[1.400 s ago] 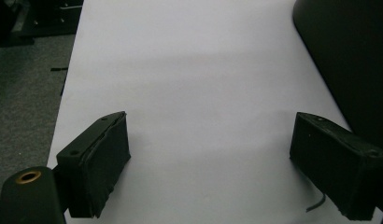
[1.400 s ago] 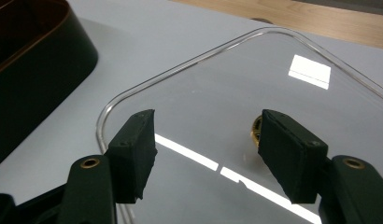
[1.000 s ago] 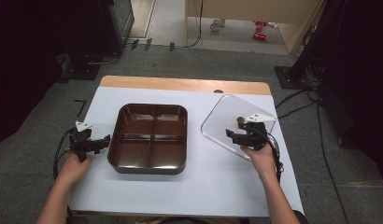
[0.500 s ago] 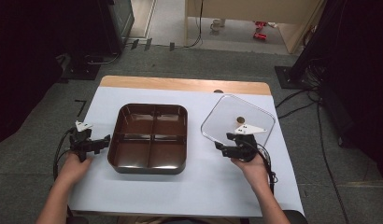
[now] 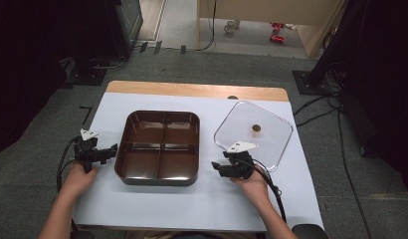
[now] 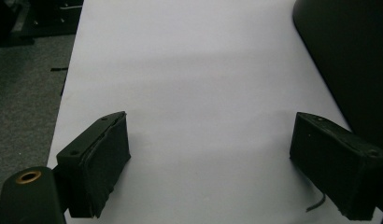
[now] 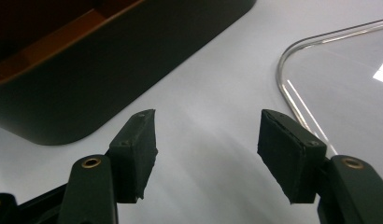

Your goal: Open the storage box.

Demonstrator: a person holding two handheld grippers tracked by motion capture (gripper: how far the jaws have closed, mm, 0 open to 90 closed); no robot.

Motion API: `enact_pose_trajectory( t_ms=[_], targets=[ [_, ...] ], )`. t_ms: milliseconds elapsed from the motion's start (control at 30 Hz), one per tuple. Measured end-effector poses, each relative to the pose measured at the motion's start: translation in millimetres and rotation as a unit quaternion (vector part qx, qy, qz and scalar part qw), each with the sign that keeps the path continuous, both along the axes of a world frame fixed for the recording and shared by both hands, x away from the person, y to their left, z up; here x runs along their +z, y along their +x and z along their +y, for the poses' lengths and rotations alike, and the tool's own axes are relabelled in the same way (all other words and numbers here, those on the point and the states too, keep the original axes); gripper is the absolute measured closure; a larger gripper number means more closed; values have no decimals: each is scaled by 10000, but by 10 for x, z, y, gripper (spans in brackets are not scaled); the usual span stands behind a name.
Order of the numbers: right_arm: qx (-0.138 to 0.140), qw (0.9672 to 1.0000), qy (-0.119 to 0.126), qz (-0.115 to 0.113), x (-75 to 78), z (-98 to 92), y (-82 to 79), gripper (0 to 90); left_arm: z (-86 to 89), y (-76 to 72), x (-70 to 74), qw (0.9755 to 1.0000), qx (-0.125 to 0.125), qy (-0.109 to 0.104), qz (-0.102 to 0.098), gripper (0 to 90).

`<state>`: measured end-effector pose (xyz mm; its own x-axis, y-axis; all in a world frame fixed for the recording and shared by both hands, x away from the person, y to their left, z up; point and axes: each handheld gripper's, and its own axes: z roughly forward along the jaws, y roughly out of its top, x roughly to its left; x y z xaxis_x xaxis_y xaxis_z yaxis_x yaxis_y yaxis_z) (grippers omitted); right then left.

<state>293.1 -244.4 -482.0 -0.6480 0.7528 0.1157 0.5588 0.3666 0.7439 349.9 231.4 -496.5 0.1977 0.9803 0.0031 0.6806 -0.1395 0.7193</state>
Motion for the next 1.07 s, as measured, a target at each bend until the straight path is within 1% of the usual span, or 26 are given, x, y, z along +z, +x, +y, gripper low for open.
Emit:
enact_pose_trajectory(
  t_ms=[100,133,233,267,300,333,367,400,433,467,833,967,1067],
  targets=[
    [27,10000,-51,13,-37,35,13,369,0,0,0,10000,0,1,0,119],
    [30,9999,-85,56,-79,64,28,369,0,0,0,10000,0,0,0,119],
    [29,9999,-127,97,-115,92,37,369,0,0,0,10000,-1,0,0,119],
    [-4,9999,-159,49,-144,127,35,368,0,0,0,10000,0,1,1,119],
    [-4,9999,-159,49,-144,127,35,368,0,0,0,10000,0,1,1,119],
    [-13,9997,-218,-60,-156,153,27,368,0,0,0,10000,-1,1,0,119],
    [-30,9997,-222,-109,-166,165,23,365,0,0,0,10000,-1,1,0,119],
    [-30,9997,-222,-109,-166,165,23,365,0,0,0,10000,-1,0,1,119],
    [-36,9995,-246,-171,-177,172,15,358,0,0,0,10000,0,1,1,119],
    [-38,9990,-310,-326,-201,196,-15,348,0,0,0,10000,0,0,-1,119],
    [-40,9989,-320,-333,-204,198,-19,344,0,0,0,10000,-1,2,3,119],
    [-94,9988,-338,-337,-206,200,-16,315,0,0,0,10000,0,0,2,119],
    [-108,9988,-338,-342,-206,201,-15,313,0,0,0,10000,0,-1,1,119]
  ],
)
